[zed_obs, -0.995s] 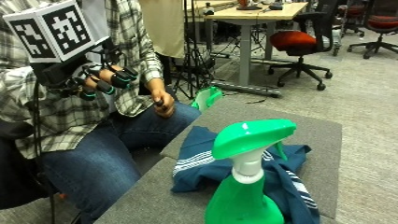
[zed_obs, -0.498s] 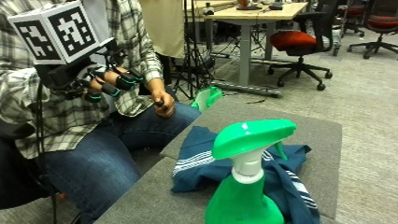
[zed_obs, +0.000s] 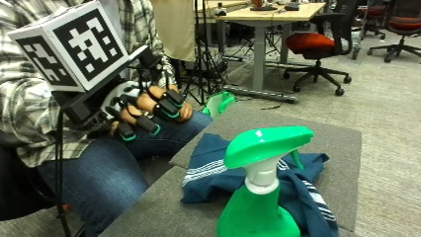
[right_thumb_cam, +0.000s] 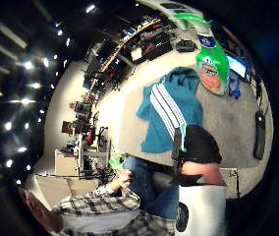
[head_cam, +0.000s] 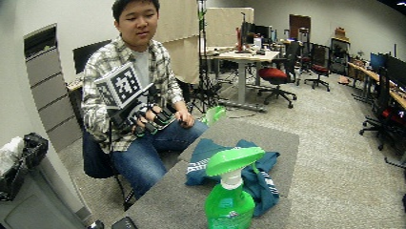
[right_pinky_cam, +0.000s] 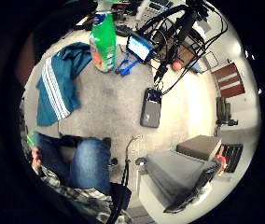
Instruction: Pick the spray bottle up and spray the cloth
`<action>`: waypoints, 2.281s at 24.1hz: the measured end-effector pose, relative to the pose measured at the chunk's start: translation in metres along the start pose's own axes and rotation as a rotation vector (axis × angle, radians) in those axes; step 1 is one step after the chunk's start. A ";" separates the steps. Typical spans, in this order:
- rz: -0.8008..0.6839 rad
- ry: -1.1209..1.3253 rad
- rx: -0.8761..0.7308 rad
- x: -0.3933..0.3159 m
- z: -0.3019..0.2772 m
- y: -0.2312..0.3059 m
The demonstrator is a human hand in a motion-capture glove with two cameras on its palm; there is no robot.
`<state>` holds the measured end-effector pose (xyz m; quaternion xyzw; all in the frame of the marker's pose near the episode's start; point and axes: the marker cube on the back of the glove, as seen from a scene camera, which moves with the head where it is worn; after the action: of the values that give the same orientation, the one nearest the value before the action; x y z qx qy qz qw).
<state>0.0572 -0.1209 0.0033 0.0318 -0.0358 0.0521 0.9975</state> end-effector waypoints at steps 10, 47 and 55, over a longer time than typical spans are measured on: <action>0.145 -0.018 -0.038 0.044 0.018 -0.073; 0.205 -0.478 0.184 0.074 0.066 -0.147; 0.209 -0.605 0.240 0.072 0.071 -0.158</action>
<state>0.1409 -0.2754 0.0703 0.1590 -0.3268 0.1461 0.9201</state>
